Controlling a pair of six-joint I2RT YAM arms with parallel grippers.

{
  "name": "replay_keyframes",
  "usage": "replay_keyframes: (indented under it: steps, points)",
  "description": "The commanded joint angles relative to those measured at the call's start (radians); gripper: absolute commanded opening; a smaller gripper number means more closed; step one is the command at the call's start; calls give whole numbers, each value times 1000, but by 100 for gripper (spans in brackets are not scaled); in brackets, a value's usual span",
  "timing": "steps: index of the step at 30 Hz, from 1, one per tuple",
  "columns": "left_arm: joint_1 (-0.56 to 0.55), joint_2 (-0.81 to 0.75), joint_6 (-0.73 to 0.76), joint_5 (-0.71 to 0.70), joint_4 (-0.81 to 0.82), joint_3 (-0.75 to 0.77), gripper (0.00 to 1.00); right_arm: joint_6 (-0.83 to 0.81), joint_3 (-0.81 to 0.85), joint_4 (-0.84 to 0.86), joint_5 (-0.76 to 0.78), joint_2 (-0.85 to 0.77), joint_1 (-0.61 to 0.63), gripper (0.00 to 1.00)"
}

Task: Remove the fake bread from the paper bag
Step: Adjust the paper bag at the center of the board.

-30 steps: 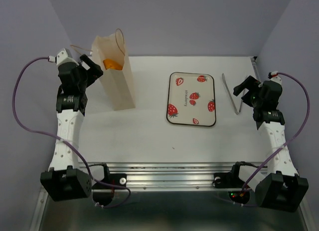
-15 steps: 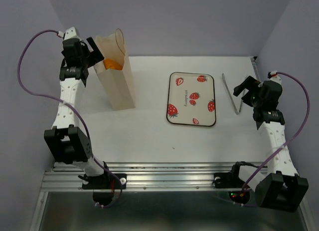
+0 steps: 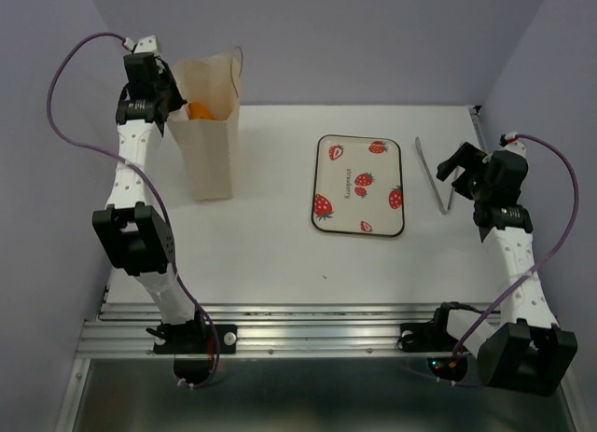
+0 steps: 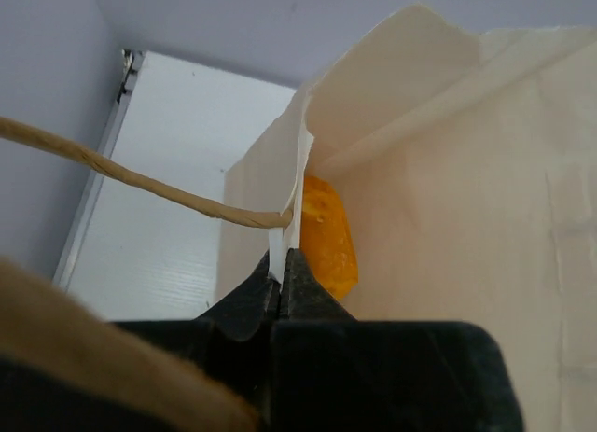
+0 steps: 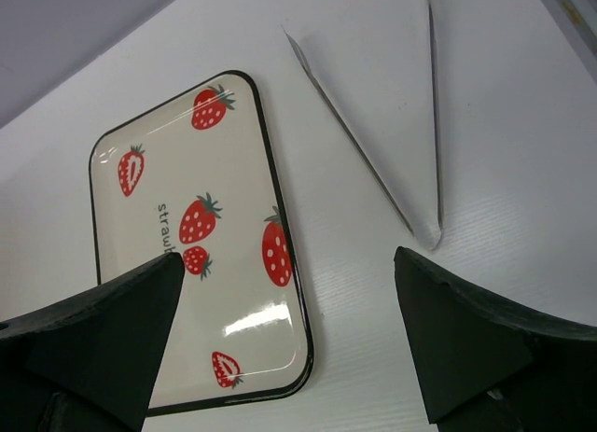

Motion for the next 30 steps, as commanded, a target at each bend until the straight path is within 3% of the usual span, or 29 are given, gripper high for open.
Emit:
replay_keyframes:
  steps: [1, 4, 7, 9, 14, 15, 24, 30]
  points:
    - [3, -10, 127, 39, 32, 202, 0, -26, 23, 10, -13, 3, -4, 100]
    - [0, 10, 237, 45, 4, 301, 0, -27, 24, 9, -10, 11, -4, 100]
    - [-33, 0, 343, 109, 1, 300, 0, -27, 19, 7, -1, 13, -4, 100]
    - [-76, -51, 456, 90, 27, 186, 0, -27, 13, 6, 13, 16, -4, 100]
    - [-295, -235, 682, 22, 285, -321, 0, -23, 9, 1, 25, 29, -4, 100]
    - [-338, -279, 690, 25, 399, -446, 0, -23, 10, -7, 30, 34, -4, 100]
    - [-473, -483, 534, 83, 613, -873, 0, -4, 7, -7, 25, 80, -4, 100]
    - [-576, -568, 535, -32, 643, -963, 0, -19, 0, 15, 37, 127, -4, 100]
